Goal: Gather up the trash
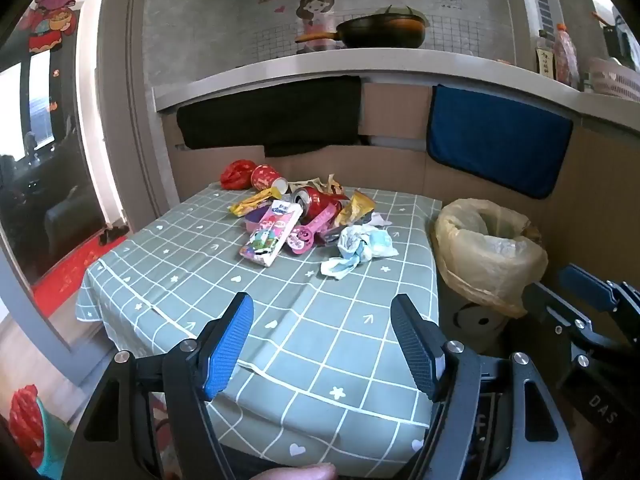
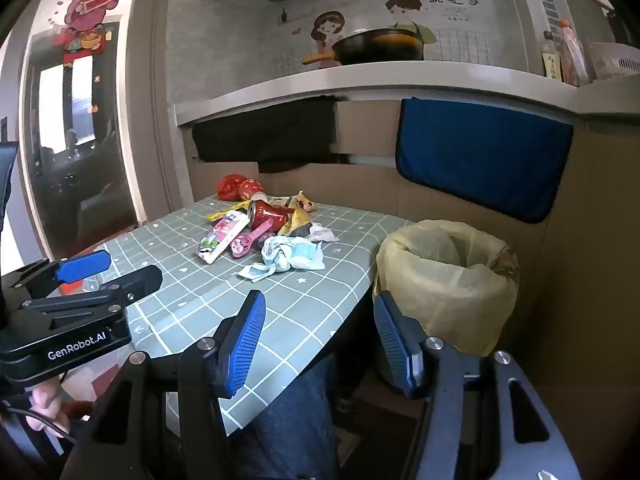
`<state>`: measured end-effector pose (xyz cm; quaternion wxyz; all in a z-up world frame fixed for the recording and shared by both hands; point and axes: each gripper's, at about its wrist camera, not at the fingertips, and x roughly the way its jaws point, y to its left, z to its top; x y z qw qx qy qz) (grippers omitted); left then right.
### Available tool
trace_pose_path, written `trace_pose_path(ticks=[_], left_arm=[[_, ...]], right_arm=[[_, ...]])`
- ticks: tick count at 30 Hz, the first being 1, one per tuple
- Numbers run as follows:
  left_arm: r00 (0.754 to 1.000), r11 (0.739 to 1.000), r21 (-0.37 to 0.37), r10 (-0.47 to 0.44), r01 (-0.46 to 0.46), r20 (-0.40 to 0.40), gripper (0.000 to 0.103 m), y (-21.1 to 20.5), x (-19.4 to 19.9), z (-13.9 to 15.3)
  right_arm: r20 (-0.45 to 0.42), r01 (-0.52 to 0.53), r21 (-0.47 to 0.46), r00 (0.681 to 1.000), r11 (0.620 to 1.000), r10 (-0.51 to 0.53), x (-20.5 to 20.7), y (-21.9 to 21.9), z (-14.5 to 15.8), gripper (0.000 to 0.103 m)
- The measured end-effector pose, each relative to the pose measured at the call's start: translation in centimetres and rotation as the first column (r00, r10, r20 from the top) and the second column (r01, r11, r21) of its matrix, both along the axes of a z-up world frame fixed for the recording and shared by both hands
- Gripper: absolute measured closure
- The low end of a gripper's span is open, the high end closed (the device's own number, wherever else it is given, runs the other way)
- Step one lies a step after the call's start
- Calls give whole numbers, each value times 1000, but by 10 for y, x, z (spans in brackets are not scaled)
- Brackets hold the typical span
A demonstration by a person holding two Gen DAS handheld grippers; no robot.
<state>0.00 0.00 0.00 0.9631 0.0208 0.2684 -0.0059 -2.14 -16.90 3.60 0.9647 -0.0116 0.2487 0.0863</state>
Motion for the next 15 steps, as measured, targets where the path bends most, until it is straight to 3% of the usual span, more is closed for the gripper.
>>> trace_pose_path(ticks=[15], left_arm=[[1000,1000,2,2,-2,3,32,0,0,0]], right_arm=[[1,8,10,1000,1000,-8,-1,-1,1,48]])
